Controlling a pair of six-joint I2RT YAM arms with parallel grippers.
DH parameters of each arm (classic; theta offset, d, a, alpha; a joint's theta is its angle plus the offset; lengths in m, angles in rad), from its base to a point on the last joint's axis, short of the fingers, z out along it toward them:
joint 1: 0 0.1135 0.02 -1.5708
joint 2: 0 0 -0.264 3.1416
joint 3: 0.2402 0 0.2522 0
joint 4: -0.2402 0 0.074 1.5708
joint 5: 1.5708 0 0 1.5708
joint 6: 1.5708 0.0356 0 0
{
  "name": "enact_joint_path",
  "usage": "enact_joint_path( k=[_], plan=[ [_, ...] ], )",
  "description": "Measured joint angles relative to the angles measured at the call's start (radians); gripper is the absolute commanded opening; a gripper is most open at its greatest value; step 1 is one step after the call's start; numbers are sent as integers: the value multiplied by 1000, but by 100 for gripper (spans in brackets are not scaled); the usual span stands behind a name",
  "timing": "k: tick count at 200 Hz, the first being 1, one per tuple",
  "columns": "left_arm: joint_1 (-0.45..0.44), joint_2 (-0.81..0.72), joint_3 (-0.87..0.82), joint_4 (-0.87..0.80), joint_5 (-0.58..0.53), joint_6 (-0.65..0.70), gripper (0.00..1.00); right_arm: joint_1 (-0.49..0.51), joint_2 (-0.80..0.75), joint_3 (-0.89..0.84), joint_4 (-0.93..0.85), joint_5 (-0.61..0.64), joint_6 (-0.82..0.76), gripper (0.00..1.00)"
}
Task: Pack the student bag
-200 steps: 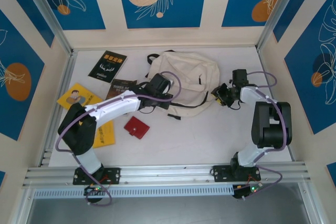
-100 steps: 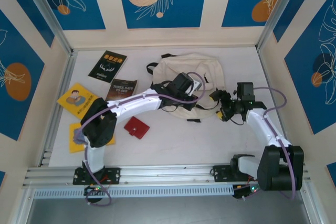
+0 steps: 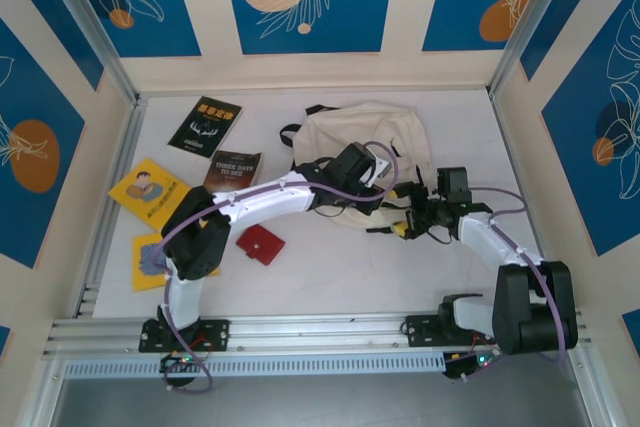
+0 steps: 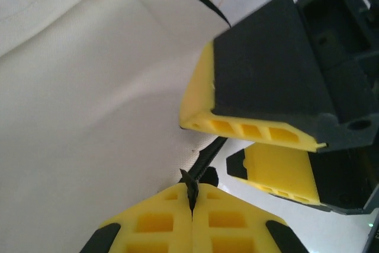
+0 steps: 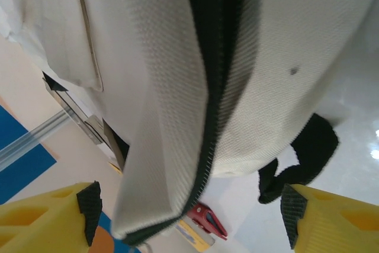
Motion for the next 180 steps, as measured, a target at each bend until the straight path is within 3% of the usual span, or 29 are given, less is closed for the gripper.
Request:
enact_joint_path(
  k=[56,81,109,180],
  plan=[
    [0,-4,-62,-1,-9,1,0,40,138,48,88,24,27,50],
    [-1,-16,-61,-20,-69,2,0,61,153,93,63,86,-10,30],
    [-1,-34,-61,-63,-143,18,0,71,153,116,12,155,-51,16],
    [73,-99,-122,-106,-219,83,0,87,159,159,-124,302,-130,13]
  ],
)
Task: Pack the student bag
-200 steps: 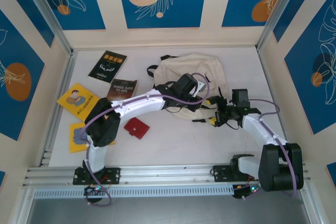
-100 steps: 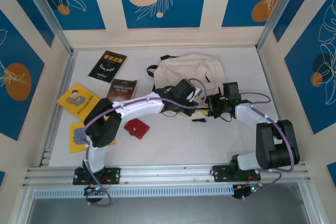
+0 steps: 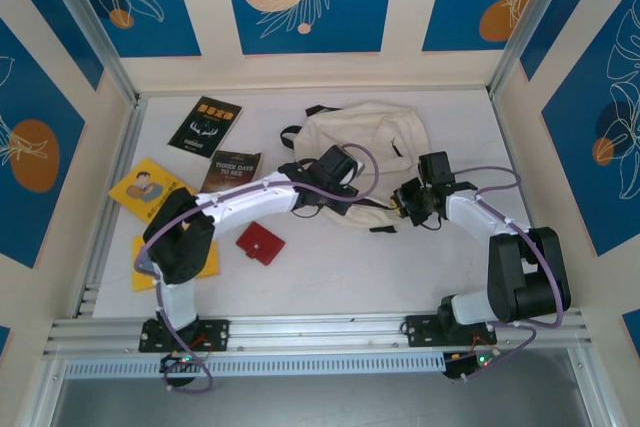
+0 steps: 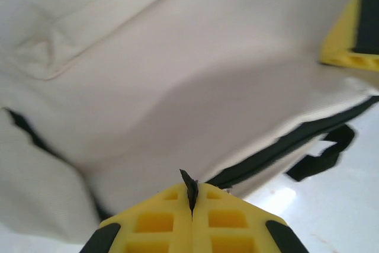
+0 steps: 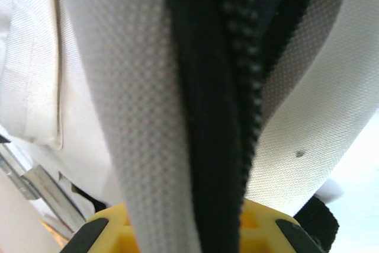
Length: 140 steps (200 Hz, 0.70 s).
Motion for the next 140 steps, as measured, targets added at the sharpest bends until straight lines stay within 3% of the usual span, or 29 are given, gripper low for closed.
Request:
enact_joint_path(
  k=[49,99,118,140],
  plan=[
    [80,-2,-25,-1,-12,44,0,0,0,0,-33,42,-26,17],
    [90,-2,-25,1,64,88,0,11,-7,14,-110,50,-127,51],
    [90,-2,-25,0,95,95,0,20,-36,40,-173,50,-188,60],
    [90,-2,-25,0,113,98,28,24,-67,64,-206,50,-225,65]
  ],
)
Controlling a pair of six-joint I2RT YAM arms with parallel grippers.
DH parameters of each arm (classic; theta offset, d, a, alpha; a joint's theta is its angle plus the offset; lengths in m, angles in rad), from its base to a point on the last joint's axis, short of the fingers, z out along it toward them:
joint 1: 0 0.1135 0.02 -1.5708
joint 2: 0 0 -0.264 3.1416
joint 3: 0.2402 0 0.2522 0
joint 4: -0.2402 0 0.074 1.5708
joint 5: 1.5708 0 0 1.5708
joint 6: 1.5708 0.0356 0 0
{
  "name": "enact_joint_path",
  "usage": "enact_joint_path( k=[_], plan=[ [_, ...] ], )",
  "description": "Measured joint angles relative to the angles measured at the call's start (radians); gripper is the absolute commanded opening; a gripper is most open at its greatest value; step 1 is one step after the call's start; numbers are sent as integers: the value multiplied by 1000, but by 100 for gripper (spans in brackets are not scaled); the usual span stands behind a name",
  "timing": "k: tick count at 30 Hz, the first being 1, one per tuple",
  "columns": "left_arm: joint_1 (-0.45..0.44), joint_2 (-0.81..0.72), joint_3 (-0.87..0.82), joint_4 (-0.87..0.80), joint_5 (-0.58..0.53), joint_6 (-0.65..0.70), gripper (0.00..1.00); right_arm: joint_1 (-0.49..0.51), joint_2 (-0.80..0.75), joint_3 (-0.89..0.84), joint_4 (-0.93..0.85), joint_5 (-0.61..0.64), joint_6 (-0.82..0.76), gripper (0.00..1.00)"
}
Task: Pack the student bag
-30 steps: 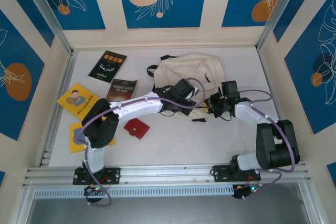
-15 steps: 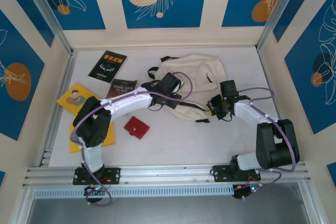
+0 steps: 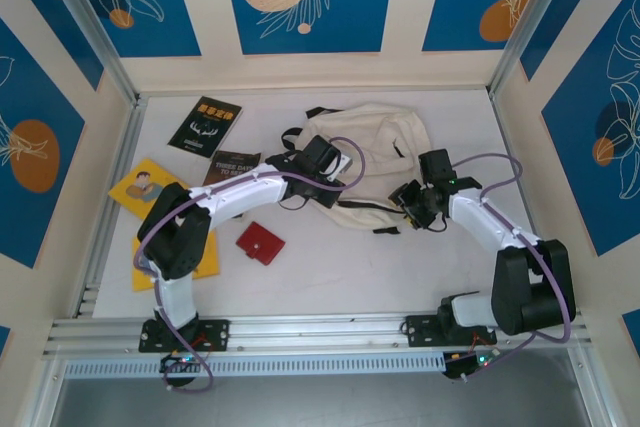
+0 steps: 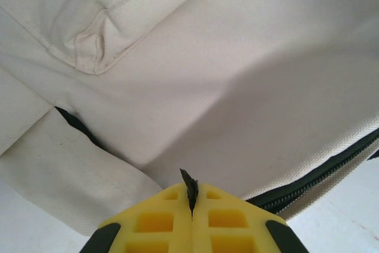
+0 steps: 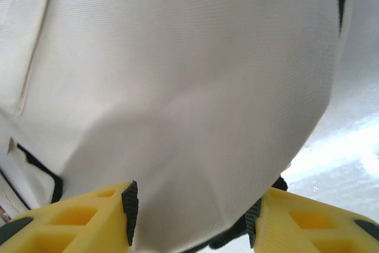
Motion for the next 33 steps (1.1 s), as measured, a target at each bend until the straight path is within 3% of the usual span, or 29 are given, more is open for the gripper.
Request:
enact_joint_path(
  k=[2,5,9,14,19,27,33],
  plan=[
    [0,0,0,0,6,0,44,1,-3,4,-8,0,-13,67],
    [18,-36,-38,5,35,-57,58,13,-35,56,-105,2,-135,68],
    [79,-148,-117,15,49,-154,68,61,-47,205,-158,0,-276,69],
    [133,-294,-217,33,41,-261,75,140,55,318,-159,-1,-390,70],
    [148,-350,-306,50,22,-367,76,201,177,343,-156,-6,-460,70],
    [165,-351,-432,138,51,-562,65,274,399,470,-149,-32,-590,52],
    [165,-268,-454,290,153,-698,56,276,458,463,-147,-85,-615,43]
  ],
)
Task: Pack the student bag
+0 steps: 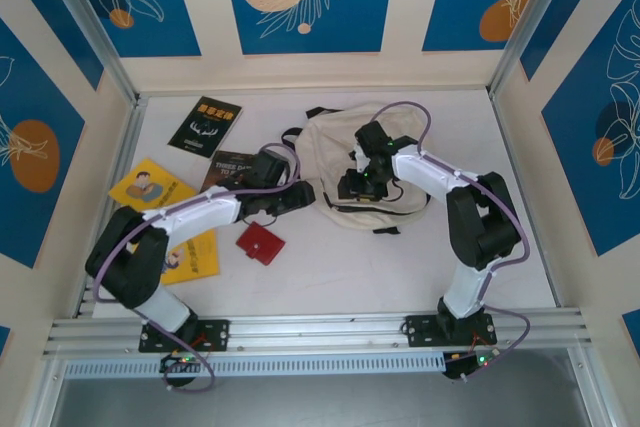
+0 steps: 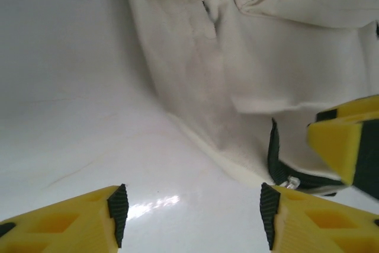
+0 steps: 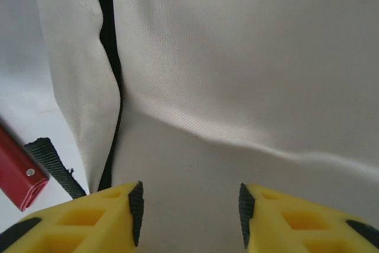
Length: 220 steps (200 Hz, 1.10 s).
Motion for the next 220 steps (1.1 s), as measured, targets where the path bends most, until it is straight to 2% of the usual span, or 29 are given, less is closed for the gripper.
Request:
enact_joint_path(
  k=[21,42,94,117,148,173,220],
  plan=[
    [0,66,1,61,38,-49,47,1,0,-31,14,-31,1,37],
    [0,111,2,88,53,-92,39,4,1,-62,27,-50,6,36],
    [0,192,2,168,109,-161,39,27,33,-79,56,-74,20,35],
    [0,204,10,182,120,-168,35,26,32,-79,72,-94,27,35],
    [0,234,27,210,138,-169,21,26,32,-80,87,-127,37,35],
    [1,244,37,204,137,-168,0,26,29,-84,100,-134,47,35],
    [14,242,40,180,139,-99,0,23,-41,-111,112,-129,27,39]
  ],
)
